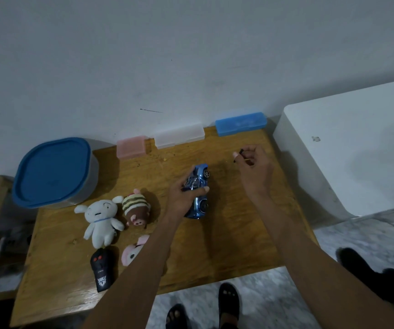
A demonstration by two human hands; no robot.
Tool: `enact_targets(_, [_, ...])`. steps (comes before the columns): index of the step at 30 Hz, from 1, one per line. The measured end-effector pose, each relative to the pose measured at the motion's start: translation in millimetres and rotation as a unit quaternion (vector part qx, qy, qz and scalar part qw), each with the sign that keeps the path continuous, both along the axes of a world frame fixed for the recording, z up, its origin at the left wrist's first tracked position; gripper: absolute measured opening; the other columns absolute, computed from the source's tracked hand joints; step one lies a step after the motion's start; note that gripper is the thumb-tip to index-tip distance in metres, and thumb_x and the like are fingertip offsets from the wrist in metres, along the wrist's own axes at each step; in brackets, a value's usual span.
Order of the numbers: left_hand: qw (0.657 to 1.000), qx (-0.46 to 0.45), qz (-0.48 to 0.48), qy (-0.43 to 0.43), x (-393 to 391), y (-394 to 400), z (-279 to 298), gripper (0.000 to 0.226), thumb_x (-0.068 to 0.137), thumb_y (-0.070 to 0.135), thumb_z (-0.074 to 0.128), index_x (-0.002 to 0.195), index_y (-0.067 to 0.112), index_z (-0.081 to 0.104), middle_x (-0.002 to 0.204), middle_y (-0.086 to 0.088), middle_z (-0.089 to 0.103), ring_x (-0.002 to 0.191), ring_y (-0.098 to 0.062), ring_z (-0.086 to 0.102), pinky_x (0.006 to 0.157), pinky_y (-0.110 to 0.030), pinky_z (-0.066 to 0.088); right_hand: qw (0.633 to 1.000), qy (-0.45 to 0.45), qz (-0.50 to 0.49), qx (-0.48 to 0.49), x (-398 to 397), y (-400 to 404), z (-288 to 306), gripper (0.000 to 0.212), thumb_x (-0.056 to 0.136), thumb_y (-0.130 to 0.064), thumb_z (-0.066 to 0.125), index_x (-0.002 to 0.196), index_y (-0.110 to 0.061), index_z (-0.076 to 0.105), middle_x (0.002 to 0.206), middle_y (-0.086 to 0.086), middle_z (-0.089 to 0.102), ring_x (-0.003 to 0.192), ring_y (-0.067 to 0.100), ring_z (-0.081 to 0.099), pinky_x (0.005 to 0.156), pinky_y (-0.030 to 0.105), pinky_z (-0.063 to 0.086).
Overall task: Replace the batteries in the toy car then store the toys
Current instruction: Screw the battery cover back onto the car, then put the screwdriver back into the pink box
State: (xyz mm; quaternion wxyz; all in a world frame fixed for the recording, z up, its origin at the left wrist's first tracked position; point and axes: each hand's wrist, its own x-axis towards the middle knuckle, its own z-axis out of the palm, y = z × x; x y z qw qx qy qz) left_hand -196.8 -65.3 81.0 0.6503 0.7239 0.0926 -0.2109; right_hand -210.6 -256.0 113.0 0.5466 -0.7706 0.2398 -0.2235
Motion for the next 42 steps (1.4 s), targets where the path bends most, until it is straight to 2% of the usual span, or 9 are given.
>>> enact_targets(7, [0.942, 0.307, -0.037, -0.131, -10, -15, -17, 0.082, 0.076, 0.041, 0.086, 0.148, 0.036, 0.047, 0.125, -0.006, 0.039, 0.119, -0.022, 0.038, 0.105, -0.037, 0.04, 1.0, 0.011, -0.001, -0.002, -2, -6, -7, 0.02, 0.089, -0.021, 0.074, 0.106, -0.013, 0.066, 0.094, -0.004, 0.068, 0.084, 0.003, 0.063, 0.064, 0.006, 0.047])
enact_targets(14, [0.903, 0.42, -0.016, -0.084, -16, -34, -32, 0.084, 0.077, 0.05, 0.082, 0.151, 0.039, 0.042, 0.126, -0.01, 0.037, 0.121, -0.03, 0.037, 0.097, -0.043, 0.047, 1.0, 0.021, 0.002, 0.023, -7, -15, -11, 0.02, 0.089, -0.022, 0.074, 0.105, -0.021, 0.063, 0.091, -0.01, 0.066, 0.084, 0.003, 0.065, 0.064, 0.006, 0.047])
enact_targets(18, [0.891, 0.447, -0.02, -0.082, -15, -37, -34, 0.086, 0.078, 0.059, 0.078, 0.152, 0.042, 0.039, 0.128, -0.011, 0.037, 0.122, -0.032, 0.039, 0.096, -0.046, 0.049, 0.999, 0.042, 0.02, 0.027, -8, -17, -15, 0.026, 0.09, -0.022, 0.073, 0.114, -0.02, 0.066, 0.095, -0.006, 0.07, 0.086, 0.001, 0.065, 0.066, 0.004, 0.047])
enact_targets(24, [0.898, 0.433, -0.038, -0.067, -11, -30, -20, 0.099, 0.074, 0.082, 0.061, 0.157, 0.042, 0.024, 0.131, -0.012, 0.035, 0.125, -0.035, 0.039, 0.098, -0.05, 0.048, 0.996, 0.05, 0.045, 0.062, 0, -8, -7, 0.015, 0.088, -0.03, 0.074, 0.094, -0.018, 0.067, 0.089, -0.006, 0.071, 0.084, 0.006, 0.067, 0.073, 0.019, 0.055])
enact_targets(30, [0.909, 0.387, 0.036, -0.148, 16, 14, 5, 0.086, 0.08, 0.084, 0.051, 0.151, 0.036, 0.04, 0.136, -0.016, 0.046, 0.127, -0.036, 0.046, 0.099, -0.05, 0.049, 0.991, 0.067, 0.065, 0.094, 28, 27, 12, 0.018, 0.09, -0.022, 0.073, 0.095, -0.007, 0.065, 0.084, 0.004, 0.07, 0.073, 0.013, 0.065, 0.054, 0.012, 0.049])
enact_targets(33, [0.913, 0.357, 0.084, -0.18, 46, 56, 12, 0.075, 0.082, 0.077, 0.055, 0.143, 0.034, 0.051, 0.133, -0.014, 0.051, 0.125, -0.033, 0.048, 0.099, -0.052, 0.05, 0.987, 0.081, 0.116, 0.075, 53, 57, 15, 0.013, 0.092, -0.019, 0.071, 0.102, -0.014, 0.066, 0.091, 0.003, 0.071, 0.082, 0.016, 0.068, 0.06, 0.017, 0.05])
enact_targets(36, [0.918, 0.327, 0.099, -0.201, 79, 105, 13, 0.059, 0.087, 0.064, 0.061, 0.136, 0.031, 0.059, 0.14, -0.01, 0.053, 0.13, -0.03, 0.047, 0.104, -0.045, 0.048, 0.983, 0.082, 0.163, 0.024, 82, 94, 12, 0.026, 0.092, -0.017, 0.07, 0.118, -0.023, 0.068, 0.092, -0.003, 0.071, 0.086, 0.014, 0.068, 0.072, 0.025, 0.055])
enact_targets(40, [0.929, 0.315, 0.079, -0.177, 121, 164, 1, 0.052, 0.09, 0.05, 0.068, 0.137, 0.029, 0.06, 0.133, -0.009, 0.061, 0.124, -0.028, 0.051, 0.096, -0.036, 0.045, 0.973, 0.074, 0.203, -0.085, 122, 148, 3, 0.019, 0.09, -0.012, 0.072, 0.106, -0.019, 0.078, 0.097, -0.006, 0.075, 0.087, 0.007, 0.069, 0.084, 0.023, 0.058])
enact_targets(42, [0.932, 0.309, 0.058, -0.179, 141, 184, -12, 0.053, 0.088, 0.048, 0.069, 0.135, 0.026, 0.061, 0.123, -0.006, 0.068, 0.117, -0.028, 0.057, 0.096, -0.042, 0.051, 0.964, 0.075, 0.212, -0.139, 140, 172, -7, 0.016, 0.088, -0.013, 0.073, 0.101, -0.022, 0.079, 0.095, -0.006, 0.077, 0.084, 0.007, 0.07, 0.082, 0.026, 0.059])
